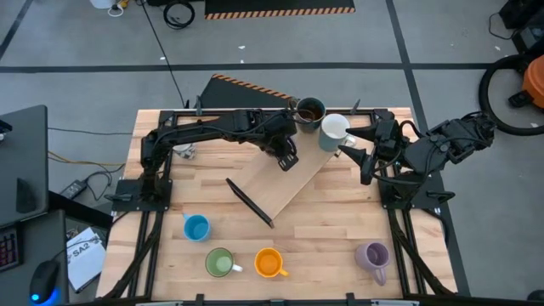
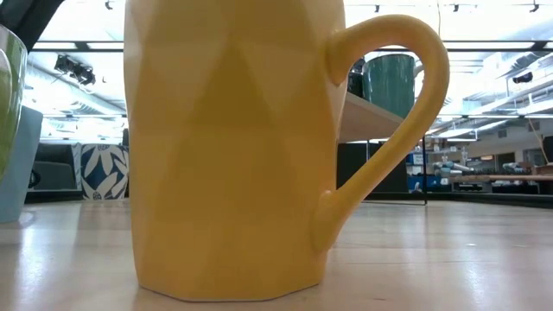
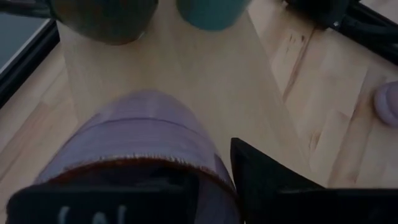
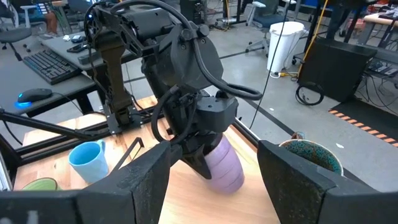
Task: Place coffee mugs
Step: Put the top violet mug on the shelf
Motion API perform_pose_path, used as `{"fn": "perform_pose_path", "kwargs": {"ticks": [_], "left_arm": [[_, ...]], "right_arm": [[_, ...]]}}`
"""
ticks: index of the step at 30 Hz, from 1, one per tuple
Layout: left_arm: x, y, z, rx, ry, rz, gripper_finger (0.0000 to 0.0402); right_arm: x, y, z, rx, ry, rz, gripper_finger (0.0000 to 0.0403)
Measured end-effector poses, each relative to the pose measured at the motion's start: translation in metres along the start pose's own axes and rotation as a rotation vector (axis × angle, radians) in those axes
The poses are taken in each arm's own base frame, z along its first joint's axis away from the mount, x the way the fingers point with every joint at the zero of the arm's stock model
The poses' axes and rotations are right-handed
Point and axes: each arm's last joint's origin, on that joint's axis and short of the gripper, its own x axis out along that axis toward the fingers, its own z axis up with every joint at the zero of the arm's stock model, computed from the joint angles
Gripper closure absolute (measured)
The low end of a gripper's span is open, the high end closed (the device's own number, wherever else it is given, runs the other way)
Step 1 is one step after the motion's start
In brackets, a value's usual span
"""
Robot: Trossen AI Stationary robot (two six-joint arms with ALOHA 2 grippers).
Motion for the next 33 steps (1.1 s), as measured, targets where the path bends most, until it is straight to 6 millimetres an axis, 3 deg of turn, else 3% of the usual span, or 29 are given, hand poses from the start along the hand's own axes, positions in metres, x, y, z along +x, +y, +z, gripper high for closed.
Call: {"fn": "perform_pose_path", "kwargs": {"ticks": [4, 10, 17, 27, 33], "left_arm": [[0.000, 0.000, 0.000, 0.024, 0.005, -0.002, 0.0315], [0.000, 0.000, 0.000, 0.027, 0.009, -0.010, 0.0378], [-0.001, 0.005, -0.001, -0.031, 0.052, -0.020, 0.0378], [-0.032, 0.012, -0.003, -0.101, 0.196, -0.028, 0.0378], [-0.031, 0.006, -0.006, -0.109, 0.230, -0.060, 0.0378]], "right_arm": [[0.000, 0.000, 0.000, 0.000, 0.000, 0.000, 0.0156], [0.000, 0.000, 0.000, 0.001, 0.000, 0.000, 0.0156], [0.000, 0.000, 0.001, 0.008, -0.005, 0.002, 0.0156], [0.000, 0.001, 0.001, 0.013, -0.008, 0.004, 0.0156], [0.000, 0.001, 0.001, 0.013, -0.008, 0.004, 0.0156]]}}
